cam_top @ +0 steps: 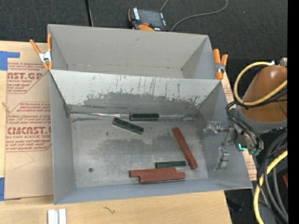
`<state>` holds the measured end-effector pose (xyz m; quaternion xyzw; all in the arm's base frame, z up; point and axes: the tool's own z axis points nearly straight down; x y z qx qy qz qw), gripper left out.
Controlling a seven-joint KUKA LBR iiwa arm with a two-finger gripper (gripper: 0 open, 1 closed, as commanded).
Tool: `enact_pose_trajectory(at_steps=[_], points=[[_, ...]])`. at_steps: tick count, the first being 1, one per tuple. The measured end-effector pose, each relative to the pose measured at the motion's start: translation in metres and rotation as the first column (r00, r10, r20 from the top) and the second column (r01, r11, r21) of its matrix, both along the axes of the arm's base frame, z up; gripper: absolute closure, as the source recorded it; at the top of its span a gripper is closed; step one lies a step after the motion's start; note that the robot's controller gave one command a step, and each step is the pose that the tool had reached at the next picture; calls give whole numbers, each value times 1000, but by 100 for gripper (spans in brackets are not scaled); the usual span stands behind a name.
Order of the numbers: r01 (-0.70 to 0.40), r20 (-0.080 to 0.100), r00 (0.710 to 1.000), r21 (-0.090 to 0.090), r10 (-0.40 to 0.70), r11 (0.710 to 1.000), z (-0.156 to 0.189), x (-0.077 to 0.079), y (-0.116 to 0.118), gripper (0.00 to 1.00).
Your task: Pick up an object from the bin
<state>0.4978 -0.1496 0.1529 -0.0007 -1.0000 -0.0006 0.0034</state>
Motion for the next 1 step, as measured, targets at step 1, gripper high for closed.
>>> enact_pose_trajectory(at_steps=[1], points=[[-472, 9, 882, 1, 472, 882, -61, 76, 53, 0]])
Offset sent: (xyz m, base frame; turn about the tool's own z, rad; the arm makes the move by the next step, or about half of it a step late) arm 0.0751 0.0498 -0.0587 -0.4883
